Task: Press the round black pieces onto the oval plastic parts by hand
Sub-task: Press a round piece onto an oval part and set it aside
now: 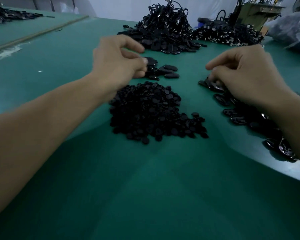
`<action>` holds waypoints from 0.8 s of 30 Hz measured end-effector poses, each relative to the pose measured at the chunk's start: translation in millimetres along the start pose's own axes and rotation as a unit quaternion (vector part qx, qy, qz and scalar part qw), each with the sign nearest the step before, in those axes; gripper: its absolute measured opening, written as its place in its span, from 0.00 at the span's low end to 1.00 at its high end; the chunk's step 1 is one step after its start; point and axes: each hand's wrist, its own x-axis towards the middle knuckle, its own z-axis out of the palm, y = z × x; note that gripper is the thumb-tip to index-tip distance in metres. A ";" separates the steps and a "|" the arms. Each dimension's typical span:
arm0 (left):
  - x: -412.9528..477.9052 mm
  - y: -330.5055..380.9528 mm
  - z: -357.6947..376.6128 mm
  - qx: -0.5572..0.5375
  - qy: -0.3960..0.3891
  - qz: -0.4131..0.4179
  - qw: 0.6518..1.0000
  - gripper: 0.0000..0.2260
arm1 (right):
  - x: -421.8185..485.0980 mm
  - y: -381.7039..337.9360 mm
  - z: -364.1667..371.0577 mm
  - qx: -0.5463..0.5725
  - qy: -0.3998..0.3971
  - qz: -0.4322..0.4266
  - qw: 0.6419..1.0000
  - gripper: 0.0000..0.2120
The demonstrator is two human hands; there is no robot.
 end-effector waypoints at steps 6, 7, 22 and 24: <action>28.3 -25.3 -18.8 0.084 0.069 -0.070 0.992 0.08 | 0.0 8.7 -29.5 -0.191 -0.161 0.053 0.967 0.05; 31.4 -28.9 -21.2 0.096 0.071 -0.084 0.989 0.08 | -0.7 7.4 -32.9 -0.201 -0.185 0.067 0.960 0.07; 26.3 -24.3 -14.9 0.209 -0.007 -0.038 0.977 0.19 | -3.4 -10.0 -17.4 -0.316 -0.165 0.029 0.934 0.07; 24.6 -23.3 -13.8 0.241 0.006 -0.011 0.970 0.18 | -2.0 -7.6 -15.2 -0.281 -0.107 -0.013 0.954 0.07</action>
